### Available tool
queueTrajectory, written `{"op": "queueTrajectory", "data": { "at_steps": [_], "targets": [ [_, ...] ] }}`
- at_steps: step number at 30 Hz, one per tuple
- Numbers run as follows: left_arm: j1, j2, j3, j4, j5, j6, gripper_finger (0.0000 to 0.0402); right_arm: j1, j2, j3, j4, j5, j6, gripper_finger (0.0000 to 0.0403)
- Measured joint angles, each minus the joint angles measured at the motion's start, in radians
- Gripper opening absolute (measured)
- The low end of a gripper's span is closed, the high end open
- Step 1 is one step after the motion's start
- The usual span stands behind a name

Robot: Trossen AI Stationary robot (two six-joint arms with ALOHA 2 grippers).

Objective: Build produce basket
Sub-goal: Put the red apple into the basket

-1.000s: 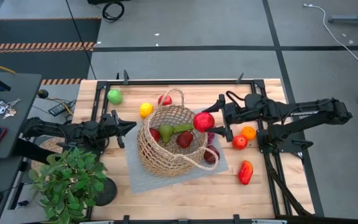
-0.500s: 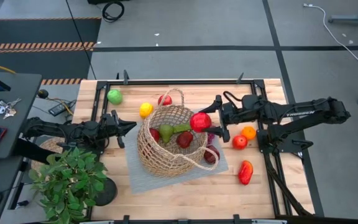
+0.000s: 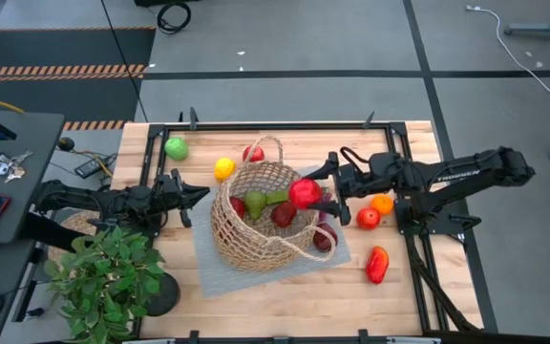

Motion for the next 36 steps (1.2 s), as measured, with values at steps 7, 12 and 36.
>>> {"op": "queueTrajectory", "data": {
  "at_steps": [7, 12, 36],
  "targets": [
    [0.000, 0.000, 0.000, 0.000, 0.000, 0.000, 0.0033, 0.079, 0.081, 0.109, -0.136, 0.127, -0.055, 0.0351],
    [0.000, 0.000, 0.000, 0.000, 0.000, 0.000, 0.0039, 0.121, 0.142, 0.165, -0.186, 0.231, -0.126, 0.0351],
    [0.000, 0.000, 0.000, 0.000, 0.000, 0.000, 0.0037, 0.150, 0.293, 0.384, -0.343, 0.365, -0.006, 0.0351]
  ]
}}
